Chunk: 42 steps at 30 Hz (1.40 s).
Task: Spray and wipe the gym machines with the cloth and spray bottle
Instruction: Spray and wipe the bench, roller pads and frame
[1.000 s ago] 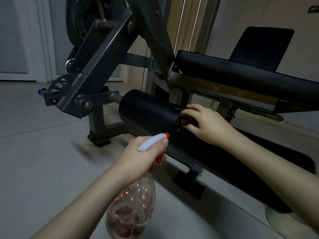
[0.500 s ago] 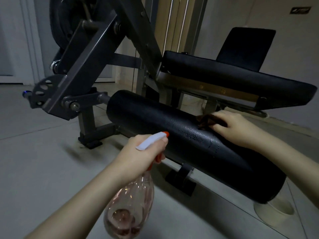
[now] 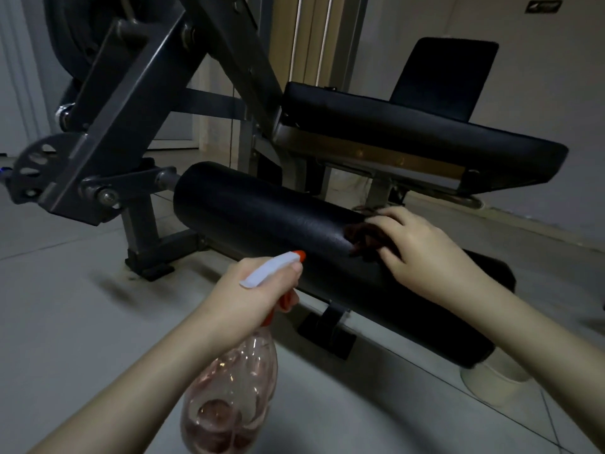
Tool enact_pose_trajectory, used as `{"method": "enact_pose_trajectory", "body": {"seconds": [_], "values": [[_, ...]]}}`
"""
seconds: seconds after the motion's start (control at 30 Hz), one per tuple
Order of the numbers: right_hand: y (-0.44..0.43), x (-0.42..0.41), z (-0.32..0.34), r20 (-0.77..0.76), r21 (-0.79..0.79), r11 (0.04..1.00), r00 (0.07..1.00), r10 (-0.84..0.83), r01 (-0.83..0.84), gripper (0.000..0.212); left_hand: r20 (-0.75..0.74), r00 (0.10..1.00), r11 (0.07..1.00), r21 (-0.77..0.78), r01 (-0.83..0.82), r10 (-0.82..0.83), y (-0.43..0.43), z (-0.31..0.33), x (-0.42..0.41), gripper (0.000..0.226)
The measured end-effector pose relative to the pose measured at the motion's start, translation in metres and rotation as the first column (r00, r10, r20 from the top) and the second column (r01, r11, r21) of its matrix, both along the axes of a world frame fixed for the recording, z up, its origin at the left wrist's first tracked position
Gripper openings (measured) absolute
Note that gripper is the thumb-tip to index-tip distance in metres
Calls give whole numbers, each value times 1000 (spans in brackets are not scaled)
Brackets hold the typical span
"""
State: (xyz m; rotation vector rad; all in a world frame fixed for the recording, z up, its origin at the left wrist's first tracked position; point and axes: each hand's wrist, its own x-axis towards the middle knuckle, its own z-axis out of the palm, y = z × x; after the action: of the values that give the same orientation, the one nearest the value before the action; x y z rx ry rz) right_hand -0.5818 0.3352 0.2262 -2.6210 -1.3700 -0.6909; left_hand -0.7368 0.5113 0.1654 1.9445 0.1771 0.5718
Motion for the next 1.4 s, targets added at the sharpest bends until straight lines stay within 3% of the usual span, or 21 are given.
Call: {"method": "enact_pose_trajectory", "body": {"seconds": [0.13, 0.23, 0.43, 0.63, 0.7, 0.8, 0.97, 1.13, 1.23, 1.4], "values": [[-53, -11, -15, 97, -16, 997, 993, -68, 70, 57, 31, 1000, 997, -80, 4, -1, 3, -2, 6, 49], [-46, -5, -11, 106, 8, 997, 991, -82, 82, 51, 37, 999, 999, -35, 22, -20, 3, -3, 5, 51], [-36, 31, 23, -256, 65, 976, 949, -185, 208, 28, 5, 1000, 992, -125, 20, -19, 4, -12, 11, 53], [-63, 25, 22, -272, 62, 979, 947, -169, 192, 21, 17, 1000, 983, -182, -6, 9, 12, -19, 15, 53], [-76, 16, 18, -246, 92, 981, 959, -143, 170, 17, 42, 999, 979, -201, -22, 31, 15, -19, 17, 44], [-79, 0, 8, -132, 123, 973, 975, -177, 193, 36, 71, 996, 966, -258, -30, 50, 19, -22, 19, 47], [-12, -9, -10, 69, 76, 989, 988, -136, 130, 47, 68, 997, 963, -269, -6, 25, 22, -27, 23, 46], [56, 3, -6, 80, 78, 996, 995, -58, 52, 41, 70, 998, 974, -225, 4, 12, 17, -26, 27, 54], [31, -1, -10, 85, 41, 999, 996, -7, 3, 40, 65, 998, 981, -189, 38, -26, 13, -22, 26, 52], [-36, -11, -37, 315, -44, 999, 949, -4, 19, 57, 47, 997, 989, -128, 73, -67, 9, -22, 20, 45]]}}
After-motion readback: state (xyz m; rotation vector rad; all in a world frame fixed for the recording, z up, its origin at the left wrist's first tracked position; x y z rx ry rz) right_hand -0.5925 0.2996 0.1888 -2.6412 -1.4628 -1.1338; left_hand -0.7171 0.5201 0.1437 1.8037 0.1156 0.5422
